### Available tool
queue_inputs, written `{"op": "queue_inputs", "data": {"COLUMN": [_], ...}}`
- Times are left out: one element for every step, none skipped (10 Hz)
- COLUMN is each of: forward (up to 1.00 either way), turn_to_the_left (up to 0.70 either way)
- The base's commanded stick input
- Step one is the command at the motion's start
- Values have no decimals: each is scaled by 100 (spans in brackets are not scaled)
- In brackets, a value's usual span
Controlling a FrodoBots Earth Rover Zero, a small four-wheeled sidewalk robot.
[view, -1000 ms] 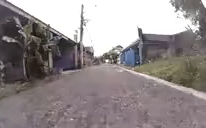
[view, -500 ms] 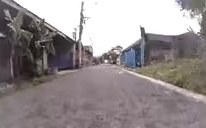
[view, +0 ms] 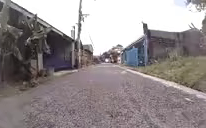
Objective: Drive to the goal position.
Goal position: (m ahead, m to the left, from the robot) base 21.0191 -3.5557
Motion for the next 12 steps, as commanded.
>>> {"op": "queue_inputs", "data": {"forward": [100,100,100,100,100,100,100,100,100,100,100,100], "turn_to_the_left": [0,0,0,0,0,0,0,0,0,0,0,0]}}
